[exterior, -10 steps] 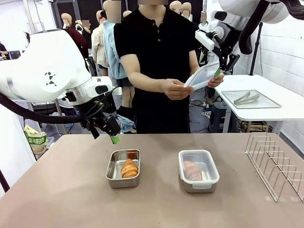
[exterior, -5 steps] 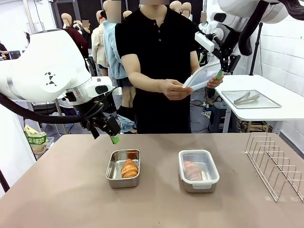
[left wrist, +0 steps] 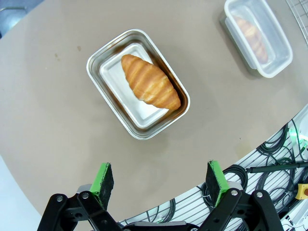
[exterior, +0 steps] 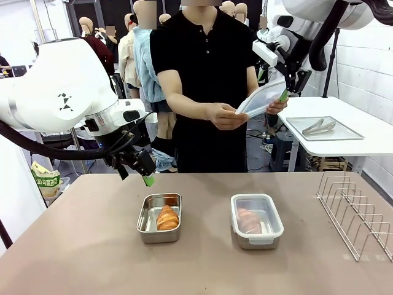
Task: Place the bread in airtight containers.
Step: Release when the human grabs the Airtight Container lid.
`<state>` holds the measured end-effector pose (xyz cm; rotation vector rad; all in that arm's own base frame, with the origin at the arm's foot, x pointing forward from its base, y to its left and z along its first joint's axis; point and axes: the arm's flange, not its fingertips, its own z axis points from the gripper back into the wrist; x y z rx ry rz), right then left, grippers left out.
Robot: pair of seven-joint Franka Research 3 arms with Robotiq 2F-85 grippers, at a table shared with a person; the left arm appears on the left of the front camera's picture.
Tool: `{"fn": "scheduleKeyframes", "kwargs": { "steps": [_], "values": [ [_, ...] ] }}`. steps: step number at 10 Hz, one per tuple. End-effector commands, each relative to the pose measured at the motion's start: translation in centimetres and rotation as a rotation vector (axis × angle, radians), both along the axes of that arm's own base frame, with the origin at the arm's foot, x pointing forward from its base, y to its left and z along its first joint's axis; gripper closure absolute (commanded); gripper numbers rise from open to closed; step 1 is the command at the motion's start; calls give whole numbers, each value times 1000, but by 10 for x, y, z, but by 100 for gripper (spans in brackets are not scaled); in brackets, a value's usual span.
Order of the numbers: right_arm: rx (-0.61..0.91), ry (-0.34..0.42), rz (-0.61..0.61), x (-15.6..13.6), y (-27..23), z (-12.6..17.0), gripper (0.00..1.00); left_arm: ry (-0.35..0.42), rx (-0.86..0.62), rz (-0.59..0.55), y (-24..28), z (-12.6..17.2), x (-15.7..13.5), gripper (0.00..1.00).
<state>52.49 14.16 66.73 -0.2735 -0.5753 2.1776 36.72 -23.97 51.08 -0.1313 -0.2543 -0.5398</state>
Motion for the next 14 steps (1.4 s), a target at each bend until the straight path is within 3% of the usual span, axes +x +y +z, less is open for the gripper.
{"fn": "scheduleKeyframes", "kwargs": {
  "steps": [1, 14],
  "values": [
    [8, -9, -4, 1, 0, 1, 0, 0, -3, 1, 1, 0, 1, 0],
    [8, -9, -4, 1, 0, 1, 0, 0, -3, 1, 1, 0, 1, 0]
  ]
}}
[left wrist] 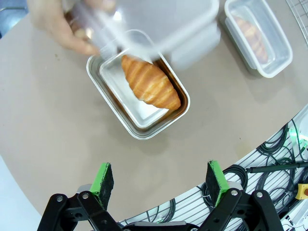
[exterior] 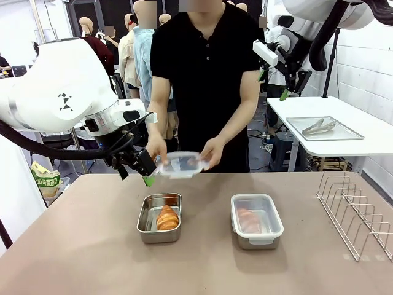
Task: Place the bread in airtight containers.
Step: Release when the human grabs the Airtight Container lid.
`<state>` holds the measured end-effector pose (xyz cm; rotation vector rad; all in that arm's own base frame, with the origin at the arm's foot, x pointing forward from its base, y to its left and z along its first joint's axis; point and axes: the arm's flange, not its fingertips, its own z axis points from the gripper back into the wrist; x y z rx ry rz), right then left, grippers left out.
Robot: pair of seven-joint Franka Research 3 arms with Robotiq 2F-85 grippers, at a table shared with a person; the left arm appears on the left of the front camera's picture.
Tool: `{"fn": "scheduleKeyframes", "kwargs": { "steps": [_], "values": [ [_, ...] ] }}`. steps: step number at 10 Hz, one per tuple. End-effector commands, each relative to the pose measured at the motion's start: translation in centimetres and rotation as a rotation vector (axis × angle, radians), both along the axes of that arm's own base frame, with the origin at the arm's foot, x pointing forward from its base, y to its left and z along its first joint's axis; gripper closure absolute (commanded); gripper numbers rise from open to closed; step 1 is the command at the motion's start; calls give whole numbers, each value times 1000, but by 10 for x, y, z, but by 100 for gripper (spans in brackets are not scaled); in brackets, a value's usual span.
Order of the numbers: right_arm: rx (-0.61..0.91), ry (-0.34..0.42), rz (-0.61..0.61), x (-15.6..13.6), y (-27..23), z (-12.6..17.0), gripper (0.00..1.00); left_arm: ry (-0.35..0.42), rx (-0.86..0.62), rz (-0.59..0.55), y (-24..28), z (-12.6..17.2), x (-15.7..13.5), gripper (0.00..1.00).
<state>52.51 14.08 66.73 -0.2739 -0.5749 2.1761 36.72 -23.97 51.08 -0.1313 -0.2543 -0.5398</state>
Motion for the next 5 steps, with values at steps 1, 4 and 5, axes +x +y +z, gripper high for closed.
{"fn": "scheduleKeyframes", "kwargs": {
  "steps": [1, 4, 5],
  "values": [
    [8, -9, -2, 1, 1, 1, 0, 0, -3, 1, 1, 0, 1, 0],
    [8, -9, -2, 1, 1, 1, 0, 0, -3, 1, 1, 0, 1, 0],
    [8, -9, -2, 1, 1, 1, 0, 0, -3, 1, 1, 0, 1, 0]
  ]
}}
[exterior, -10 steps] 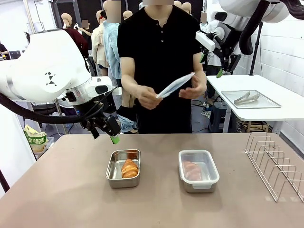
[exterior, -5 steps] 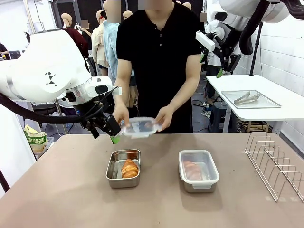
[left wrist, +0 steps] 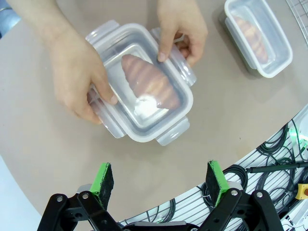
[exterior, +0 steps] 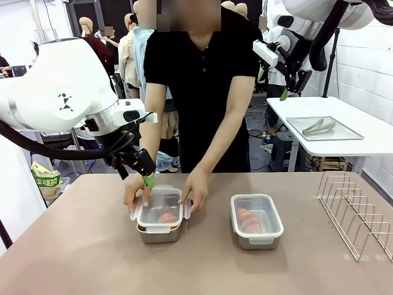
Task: Place the bread in airtight containers.
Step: Release when the human grabs the Airtight Container lid.
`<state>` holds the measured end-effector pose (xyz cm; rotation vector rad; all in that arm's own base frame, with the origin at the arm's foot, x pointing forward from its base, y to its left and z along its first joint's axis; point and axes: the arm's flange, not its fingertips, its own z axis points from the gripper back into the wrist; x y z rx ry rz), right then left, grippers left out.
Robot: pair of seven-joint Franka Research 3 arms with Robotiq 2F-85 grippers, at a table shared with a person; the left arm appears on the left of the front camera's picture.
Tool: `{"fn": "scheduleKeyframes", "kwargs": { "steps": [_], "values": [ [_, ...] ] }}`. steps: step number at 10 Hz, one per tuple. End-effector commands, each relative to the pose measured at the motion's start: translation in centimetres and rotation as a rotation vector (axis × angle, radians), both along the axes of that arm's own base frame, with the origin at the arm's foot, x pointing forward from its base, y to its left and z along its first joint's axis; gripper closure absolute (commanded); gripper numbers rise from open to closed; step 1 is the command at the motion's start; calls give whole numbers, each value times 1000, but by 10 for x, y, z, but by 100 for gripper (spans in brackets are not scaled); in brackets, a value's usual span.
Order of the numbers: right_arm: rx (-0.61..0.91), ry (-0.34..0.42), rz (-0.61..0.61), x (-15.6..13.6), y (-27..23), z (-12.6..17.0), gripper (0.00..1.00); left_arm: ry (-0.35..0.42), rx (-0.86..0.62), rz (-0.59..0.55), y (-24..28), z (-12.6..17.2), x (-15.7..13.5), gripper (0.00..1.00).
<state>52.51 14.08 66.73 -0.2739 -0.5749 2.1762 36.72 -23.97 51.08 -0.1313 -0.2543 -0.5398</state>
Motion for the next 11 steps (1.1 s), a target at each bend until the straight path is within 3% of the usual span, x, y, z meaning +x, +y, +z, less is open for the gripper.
{"fn": "scheduleKeyframes", "kwargs": {
  "steps": [1, 11],
  "values": [
    [8, -9, -2, 1, 1, 1, 0, 0, -3, 1, 1, 0, 1, 0],
    [8, -9, -2, 1, 1, 1, 0, 0, -3, 1, 1, 0, 1, 0]
  ]
}}
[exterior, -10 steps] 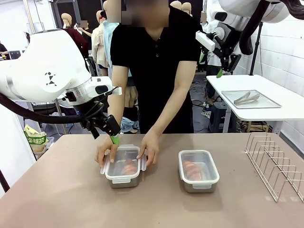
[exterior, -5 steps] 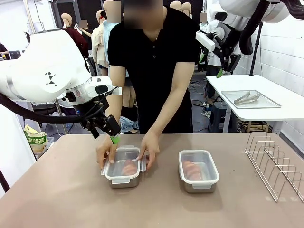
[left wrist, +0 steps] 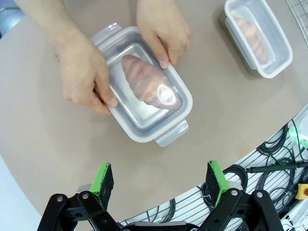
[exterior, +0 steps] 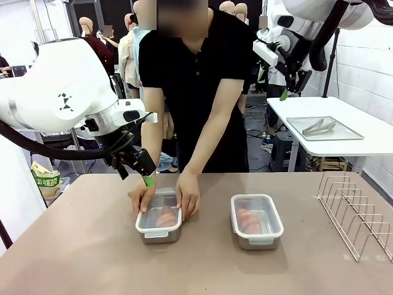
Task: Place the bread in airtight containers.
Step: Release when the human grabs the Airtight Container lid.
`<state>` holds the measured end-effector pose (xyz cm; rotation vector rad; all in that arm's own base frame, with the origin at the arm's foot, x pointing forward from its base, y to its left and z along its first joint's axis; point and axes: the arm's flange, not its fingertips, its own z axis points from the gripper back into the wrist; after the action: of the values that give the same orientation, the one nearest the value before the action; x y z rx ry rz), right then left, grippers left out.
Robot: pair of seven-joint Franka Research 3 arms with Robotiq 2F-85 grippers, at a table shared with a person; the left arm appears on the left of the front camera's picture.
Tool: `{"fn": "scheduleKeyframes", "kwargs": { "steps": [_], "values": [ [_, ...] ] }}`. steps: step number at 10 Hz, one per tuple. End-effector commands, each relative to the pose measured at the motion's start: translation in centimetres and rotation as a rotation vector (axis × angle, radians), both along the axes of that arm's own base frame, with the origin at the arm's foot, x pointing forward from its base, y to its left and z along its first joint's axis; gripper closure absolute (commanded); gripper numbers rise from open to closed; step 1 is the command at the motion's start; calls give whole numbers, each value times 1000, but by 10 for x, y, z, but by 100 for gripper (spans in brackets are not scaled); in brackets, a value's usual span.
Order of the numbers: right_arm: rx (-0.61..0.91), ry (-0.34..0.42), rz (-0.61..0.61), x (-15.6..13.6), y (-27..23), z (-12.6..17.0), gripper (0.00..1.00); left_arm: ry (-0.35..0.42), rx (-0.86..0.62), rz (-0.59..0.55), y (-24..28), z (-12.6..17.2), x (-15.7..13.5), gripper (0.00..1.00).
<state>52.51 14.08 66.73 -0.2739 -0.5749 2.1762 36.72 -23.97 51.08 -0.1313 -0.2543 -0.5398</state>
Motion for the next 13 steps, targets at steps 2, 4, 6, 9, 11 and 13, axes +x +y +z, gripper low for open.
{"fn": "scheduleKeyframes", "kwargs": {
  "steps": [2, 4, 6, 9, 11, 13],
  "values": [
    [8, -9, -2, 1, 1, 1, 0, 0, -3, 1, 1, 0, 1, 0],
    [8, -9, -2, 1, 1, 1, 0, 0, -3, 1, 1, 0, 1, 0],
    [8, -9, -2, 1, 1, 1, 0, 0, -3, 1, 1, 0, 1, 0],
    [8, -9, -2, 1, 1, 1, 0, 0, -3, 1, 1, 0, 1, 0],
    [8, -9, -2, 1, 1, 1, 0, 0, -3, 1, 1, 0, 1, 0],
    [8, -9, -2, 1, 1, 1, 0, 0, -3, 1, 1, 0, 1, 0]
  ]
}}
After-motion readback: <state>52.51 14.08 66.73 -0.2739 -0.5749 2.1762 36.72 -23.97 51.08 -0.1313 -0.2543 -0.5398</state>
